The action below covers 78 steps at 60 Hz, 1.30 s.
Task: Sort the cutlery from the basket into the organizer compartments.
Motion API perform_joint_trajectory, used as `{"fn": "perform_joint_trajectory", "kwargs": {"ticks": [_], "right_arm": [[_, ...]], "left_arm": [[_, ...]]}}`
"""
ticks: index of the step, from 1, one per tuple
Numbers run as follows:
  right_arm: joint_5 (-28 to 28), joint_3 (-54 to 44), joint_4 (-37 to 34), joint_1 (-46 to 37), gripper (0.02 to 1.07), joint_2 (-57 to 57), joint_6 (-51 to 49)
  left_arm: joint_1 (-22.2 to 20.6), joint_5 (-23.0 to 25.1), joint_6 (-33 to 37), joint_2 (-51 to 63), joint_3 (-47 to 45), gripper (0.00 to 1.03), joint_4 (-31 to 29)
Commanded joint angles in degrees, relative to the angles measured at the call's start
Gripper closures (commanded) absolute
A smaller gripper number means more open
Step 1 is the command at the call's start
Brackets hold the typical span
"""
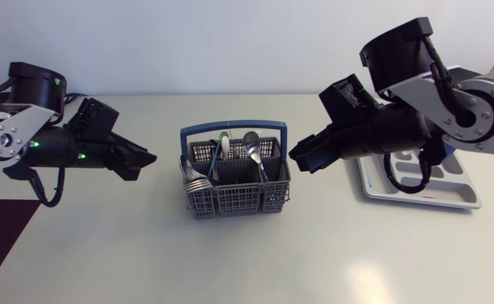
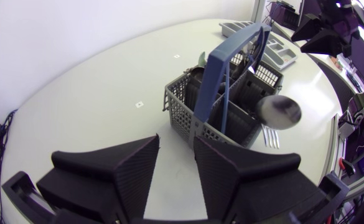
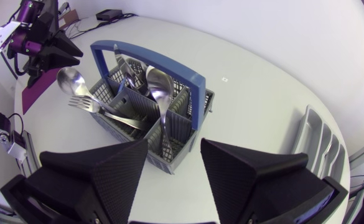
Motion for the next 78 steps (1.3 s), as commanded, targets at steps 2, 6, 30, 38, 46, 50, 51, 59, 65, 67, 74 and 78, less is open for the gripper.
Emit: {"fn": "perform_joint_trajectory", "kwargs": {"ticks": [2, 6, 30, 38, 46, 50, 51, 59, 65, 67, 74, 78], "right_arm": [[0.8, 0.4, -1.5, 1.9, 0.43, -2.2, 0.5], [0.8, 0.2, -2.0, 2.7, 0.43, -2.9, 1.0], [3.7, 3.8, -4.0, 14.1, 0.4, -2.2, 3.7], [3.7, 5.7, -4.4, 16.4, 0.39, 0.3, 4.4], [3.7, 8.0, -4.4, 18.1, 0.38, 3.7, 5.0], [3.7, 9.6, -4.4, 19.1, 0.38, 5.7, 5.1], [3.7, 10.0, -4.4, 19.3, 0.38, 6.2, 5.1], [3.7, 13.2, -5.2, 20.8, 0.37, 9.6, 6.1], [3.7, 16.5, -6.1, 21.6, 0.37, 13.2, 7.1], [3.7, 17.2, -6.6, 21.6, 0.37, 13.9, 7.3], [3.7, 21.1, -8.8, 22.5, 0.34, 17.2, 9.9], [3.8, 23.3, -10.0, 23.1, 0.34, 18.8, 11.0]], "left_arm": [[-0.9, 1.1, 1.2, -6.0, -3.2, 0.6, -1.5], [-3.2, 1.3, 1.2, -9.3, -5.1, 0.6, -1.9], [-12.3, -1.5, 0.4, -9.8, -6.7, 0.61, -2.5], [-15.2, -4.0, -0.1, -6.7, -6.1, 0.61, -0.3], [-17.3, -6.3, -0.8, -4.8, -5.3, 0.61, 1.7], [-18.2, -7.2, -1.0, -4.0, -4.9, 0.61, 2.7], [-18.4, -7.4, -1.1, -3.8, -4.8, 0.61, 3.1], [-19.1, -8.2, -1.2, -3.4, -4.6, 0.61, 3.9], [-18.5, -8.2, -0.9, -5.1, -5.6, 0.6, 3.5], [-18.1, -8.3, -0.8, -6.1, -6.2, 0.6, 3.4], [-16.2, -8.1, 0.7, -9.1, -8.3, 0.57, 3.1], [-14.9, -7.8, 2.4, -10.6, -9.5, 0.56, 2.4]]}}
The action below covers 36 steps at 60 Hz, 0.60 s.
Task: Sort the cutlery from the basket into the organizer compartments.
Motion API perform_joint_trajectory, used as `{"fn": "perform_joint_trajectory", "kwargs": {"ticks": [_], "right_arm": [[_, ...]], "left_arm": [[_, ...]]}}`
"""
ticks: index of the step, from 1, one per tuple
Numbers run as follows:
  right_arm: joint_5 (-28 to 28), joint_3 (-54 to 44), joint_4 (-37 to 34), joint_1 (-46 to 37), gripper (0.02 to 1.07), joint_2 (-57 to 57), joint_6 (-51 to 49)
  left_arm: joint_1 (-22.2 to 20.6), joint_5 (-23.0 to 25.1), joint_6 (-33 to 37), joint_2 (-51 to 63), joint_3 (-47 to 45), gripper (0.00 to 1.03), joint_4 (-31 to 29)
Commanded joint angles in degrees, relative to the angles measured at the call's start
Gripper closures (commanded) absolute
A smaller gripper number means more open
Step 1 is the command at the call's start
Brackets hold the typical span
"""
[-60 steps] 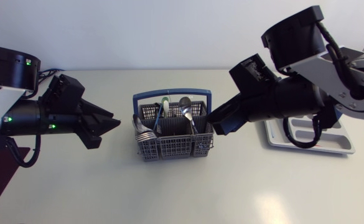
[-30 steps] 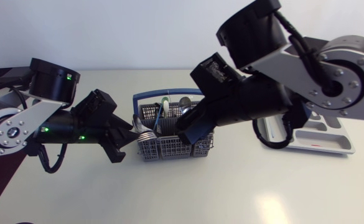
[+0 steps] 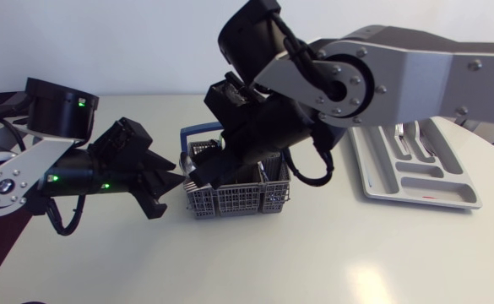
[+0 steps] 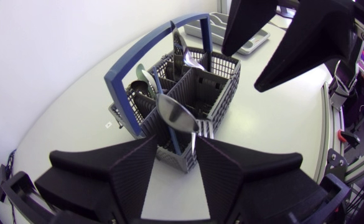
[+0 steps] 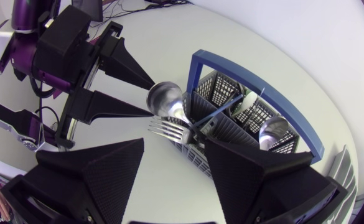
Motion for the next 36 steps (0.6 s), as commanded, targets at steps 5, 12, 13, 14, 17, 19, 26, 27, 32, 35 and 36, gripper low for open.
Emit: {"fn": "perform_joint_trajectory", "kwargs": {"ticks": [5, 12, 13, 14, 17, 19, 26, 27, 32, 35, 36], "right_arm": [[2.1, 5.4, -2.7, 2.1, 0.34, 4.4, 3.5], [4.0, 8.9, -4.8, 3.8, 0.34, 7.8, 4.8], [4.0, 9.2, -4.9, 3.9, 0.34, 8.2, 4.9], [4.0, 9.8, -5.2, 4.2, 0.34, 8.7, 5.0], [4.6, 11.4, -6.3, 5.2, 0.34, 10.3, 5.2], [4.8, 12.0, -6.5, 5.3, 0.34, 10.6, 5.3], [8.4, 15.3, -7.9, 6.7, 0.35, 13.6, 6.4], [8.4, 15.9, -8.3, 6.8, 0.35, 14.2, 6.5], [9.3, 17.5, -8.8, 7.1, 0.41, 15.9, 7.3], [9.8, 18.5, -8.9, 7.2, 0.48, 17.1, 8.0], [10.2, 18.7, -9.0, 7.2, 0.5, 17.3, 8.0]], "left_arm": [[2.8, 1.9, 3.0, -3.8, -3.6, 0.54, -1.5], [5.3, 3.4, 4.5, -5.5, -5.1, 0.53, -1.6], [5.4, 3.5, 4.7, -5.6, -5.2, 0.53, -1.6], [5.6, 3.5, 4.8, -5.6, -5.4, 0.53, -1.6], [6.4, 4.0, 5.4, -5.8, -5.9, 0.52, -1.6], [6.8, 4.3, 5.5, -6.1, -6.1, 0.52, -1.5], [8.4, 5.9, 6.3, -7.2, -7.0, 0.52, -1.5], [8.5, 6.0, 6.3, -7.3, -7.0, 0.52, -1.5], [8.8, 6.4, 6.7, -8.2, -7.7, 0.52, -1.5], [8.9, 6.4, 6.8, -8.5, -7.9, 0.52, -1.5], [8.9, 6.4, 6.8, -8.5, -8.0, 0.52, -1.5]]}}
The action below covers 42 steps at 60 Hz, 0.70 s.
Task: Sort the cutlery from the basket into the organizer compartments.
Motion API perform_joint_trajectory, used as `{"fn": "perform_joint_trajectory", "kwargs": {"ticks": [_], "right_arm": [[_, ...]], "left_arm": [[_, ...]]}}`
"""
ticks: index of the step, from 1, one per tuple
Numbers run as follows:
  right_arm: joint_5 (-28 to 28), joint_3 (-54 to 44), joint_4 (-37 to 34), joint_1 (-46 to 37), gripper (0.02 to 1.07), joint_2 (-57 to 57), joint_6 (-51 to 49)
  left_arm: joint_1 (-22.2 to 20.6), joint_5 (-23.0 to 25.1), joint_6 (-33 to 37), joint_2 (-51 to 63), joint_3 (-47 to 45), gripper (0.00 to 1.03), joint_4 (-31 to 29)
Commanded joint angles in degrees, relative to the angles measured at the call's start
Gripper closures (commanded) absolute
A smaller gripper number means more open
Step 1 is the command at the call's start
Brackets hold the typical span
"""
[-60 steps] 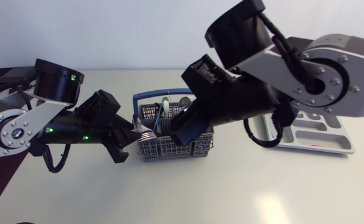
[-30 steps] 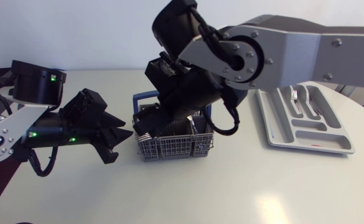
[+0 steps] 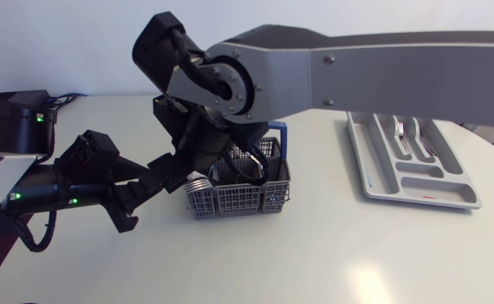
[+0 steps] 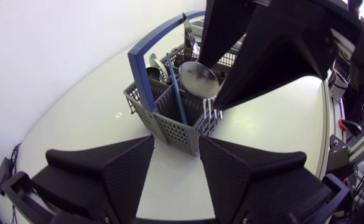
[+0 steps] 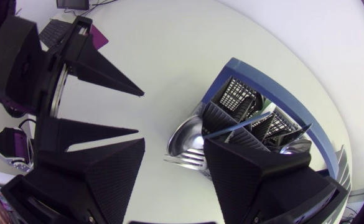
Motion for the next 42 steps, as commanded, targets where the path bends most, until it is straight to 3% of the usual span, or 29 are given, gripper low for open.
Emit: {"fn": "perform_joint_trajectory", "kwargs": {"ticks": [1, 7, 22, 42], "right_arm": [[1.6, 2.4, -1.1, 0.5, 0.52, 2.6, 2.2], [3.7, 3.8, -1.1, 0.8, 0.58, 4.3, 2.6], [6.1, 3.6, -1.0, 0.9, 0.91, 4.9, 2.3], [6.7, 0.9, -1.8, -0.9, 1.0, 0.4, 0.6]], "left_arm": [[0.4, 0.5, 1.4, -1.0, -2.0, 0.52, -0.3], [0.4, 0.6, 1.7, -1.6, -2.7, 0.52, -0.2], [-0.1, 0.7, 1.8, -1.7, -3.0, 0.52, 0.5], [-1.0, 0.7, 1.3, -1.5, -2.5, 0.52, 0.7]]}}
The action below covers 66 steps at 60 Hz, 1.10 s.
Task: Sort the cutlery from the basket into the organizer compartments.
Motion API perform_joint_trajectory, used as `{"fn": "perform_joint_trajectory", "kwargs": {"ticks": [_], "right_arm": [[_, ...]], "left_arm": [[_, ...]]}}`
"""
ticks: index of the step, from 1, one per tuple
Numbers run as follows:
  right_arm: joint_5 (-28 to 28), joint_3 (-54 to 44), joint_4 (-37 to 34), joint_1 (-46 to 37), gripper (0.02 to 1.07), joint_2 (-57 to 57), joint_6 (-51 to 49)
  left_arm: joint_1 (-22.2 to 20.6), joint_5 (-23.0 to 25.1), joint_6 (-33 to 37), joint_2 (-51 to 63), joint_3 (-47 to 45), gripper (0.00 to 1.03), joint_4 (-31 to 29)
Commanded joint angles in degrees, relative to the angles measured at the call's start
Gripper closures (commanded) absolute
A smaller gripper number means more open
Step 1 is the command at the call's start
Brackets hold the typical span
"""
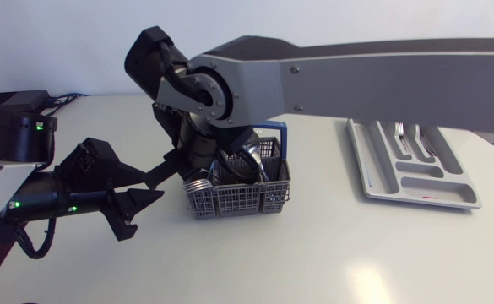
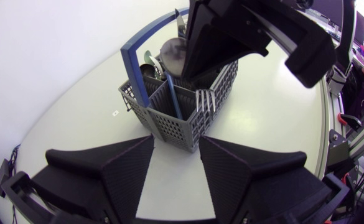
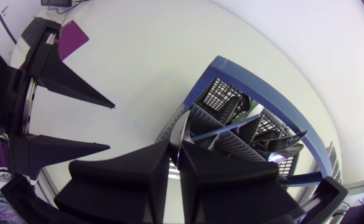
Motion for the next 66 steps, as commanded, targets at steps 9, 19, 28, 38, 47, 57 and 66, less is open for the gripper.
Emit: {"fn": "perform_joint_trajectory", "kwargs": {"ticks": [9, 19, 28, 38, 47, 57, 66], "right_arm": [[-1.1, -3.5, -0.8, -2.5, 1.0, -5.6, -0.3], [-4.0, -4.7, -0.9, -4.7, 1.0, -10.3, -1.0], [-9.0, -4.5, -1.2, -7.1, 1.0, -15.5, -2.5], [-14.3, -4.0, -3.0, -8.5, 1.0, -21.0, -5.4], [-21.9, -4.2, -4.7, -10.3, 1.0, -23.9, -7.9], [-30.6, -6.2, -5.5, -11.6, 1.0, -26.7, -11.3], [-37.3, -8.2, -6.8, -12.0, 1.0, -28.3, -14.7]], "left_arm": [[-1.6, 0.3, 0.0, 0.1, 0.3, 0.52, 0.4], [-3.3, 0.2, -0.3, 0.8, 1.6, 0.52, 0.7], [-5.1, 0.3, -1.3, 3.0, 3.1, 0.49, 2.4], [-8.1, 1.1, -1.8, 4.9, 5.9, 0.42, 2.9], [-8.1, 5.9, -2.9, 5.7, 8.3, 0.37, 2.7], [-7.0, 12.5, -2.9, 7.7, 10.5, 0.34, 2.1], [-6.4, 17.8, -2.6, 8.2, 11.3, 0.34, 0.9]]}}
